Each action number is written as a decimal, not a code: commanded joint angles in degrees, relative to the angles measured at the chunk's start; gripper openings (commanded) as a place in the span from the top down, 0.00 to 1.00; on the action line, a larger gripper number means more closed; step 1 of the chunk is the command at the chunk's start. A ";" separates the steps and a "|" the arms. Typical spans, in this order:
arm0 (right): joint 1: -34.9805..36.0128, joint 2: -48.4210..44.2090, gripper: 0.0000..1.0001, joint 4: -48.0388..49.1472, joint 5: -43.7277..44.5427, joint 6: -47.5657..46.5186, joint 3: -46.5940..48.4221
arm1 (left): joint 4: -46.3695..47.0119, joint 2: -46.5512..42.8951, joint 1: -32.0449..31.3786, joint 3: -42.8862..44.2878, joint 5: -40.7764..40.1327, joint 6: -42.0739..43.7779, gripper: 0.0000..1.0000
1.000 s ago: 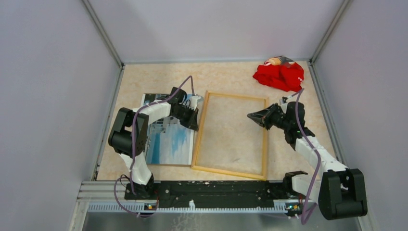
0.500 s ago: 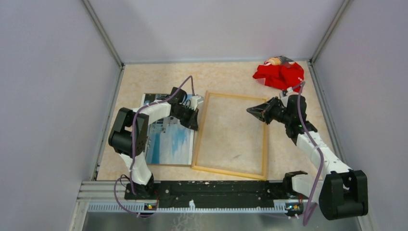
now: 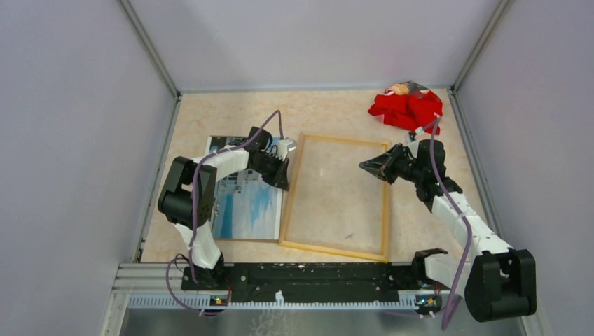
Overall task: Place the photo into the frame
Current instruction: Place the photo frame item in the photo frame.
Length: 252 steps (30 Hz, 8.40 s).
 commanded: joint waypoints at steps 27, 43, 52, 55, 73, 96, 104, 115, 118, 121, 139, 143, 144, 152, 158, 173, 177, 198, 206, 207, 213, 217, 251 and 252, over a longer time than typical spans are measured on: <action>-1.37 1.84 1.00 -4.32 9.10 -15.48 -4.99 | 0.93 -1.54 -0.28 1.52 1.41 1.18 0.90; -1.95 5.41 1.00 -3.56 10.31 -18.94 -3.22 | 0.60 -0.81 -0.32 2.45 1.65 1.09 0.89; -1.96 4.60 1.00 0.04 7.88 -21.54 -2.39 | 0.82 0.27 -0.34 2.73 1.67 0.92 0.89; -1.95 3.60 1.00 -0.40 8.28 -22.89 -1.95 | 0.91 0.81 -0.34 2.93 1.74 0.91 0.89; -1.88 0.16 1.00 6.25 3.61 -22.04 -3.79 | 0.92 1.73 -0.35 3.33 1.91 0.61 0.89; -1.73 3.00 1.00 14.02 0.46 -14.34 -7.44 | 0.78 2.17 -0.34 3.89 2.18 0.31 0.89; -1.75 6.93 1.00 13.00 4.87 -12.10 -8.39 | 0.51 1.94 -0.35 3.87 2.15 0.48 0.90; -1.88 8.69 1.00 13.41 7.92 -8.43 -10.60 | 0.67 2.08 -0.35 3.53 2.35 0.60 0.90; -1.88 9.48 1.00 14.53 8.46 -7.38 -12.11 | 0.67 2.02 -0.28 3.54 2.44 0.58 0.90; -1.90 9.64 1.00 14.66 9.06 -7.21 -13.05 | 0.66 1.82 -0.36 3.46 2.53 0.63 0.90; -1.55 6.99 1.00 15.28 3.92 -2.35 -13.35 | 0.86 1.86 -0.42 3.11 3.10 0.26 0.90; 1.52 4.42 1.00 19.46 4.64 3.54 -12.81 | 1.04 1.79 -0.38 2.93 3.23 0.12 0.91; 2.66 4.10 1.00 20.22 4.95 4.56 -12.48 | 1.08 1.75 -0.41 2.93 3.21 0.09 0.91; 4.89 1.81 1.00 23.60 5.77 9.67 -11.83 | 1.19 1.65 -0.42 2.65 3.06 0.26 0.92; 5.19 1.75 1.00 25.58 6.28 11.50 -12.32 | 1.49 1.74 -0.42 2.58 3.30 0.04 0.93; 6.12 3.97 1.00 28.67 9.09 14.30 -13.85 | 1.79 1.77 -0.40 2.33 3.37 0.04 0.94; 6.18 3.27 1.00 28.58 11.39 15.95 -14.53 | 1.81 1.65 -0.38 2.15 3.51 0.08 0.94; 10.24 9.19 1.00 32.73 14.28 20.46 -10.84 | 2.88 1.42 -0.52 1.24 5.04 0.10 0.98; 10.98 11.01 1.00 32.49 15.86 21.81 -7.45 | 3.25 1.58 -0.45 0.82 5.26 0.22 0.99; 11.11 11.11 1.00 32.50 16.12 22.07 -7.28 | 3.26 1.63 -0.46 0.82 5.29 0.28 0.99; 12.10 11.14 1.00 32.21 17.66 22.75 -6.72 | 3.24 1.72 -0.42 0.73 5.37 0.48 1.00; 12.94 11.60 1.00 32.14 18.26 22.62 -6.11 | 3.29 1.97 -0.43 0.71 5.15 0.47 1.00; 17.91 14.74 1.00 25.84 23.75 20.92 3.07 | 2.83 1.57 0.36 -0.14 7.42 -0.05 1.00; 18.14 14.87 1.00 25.80 23.89 20.96 3.10 | 2.77 1.44 0.41 -0.15 7.57 -0.13 1.00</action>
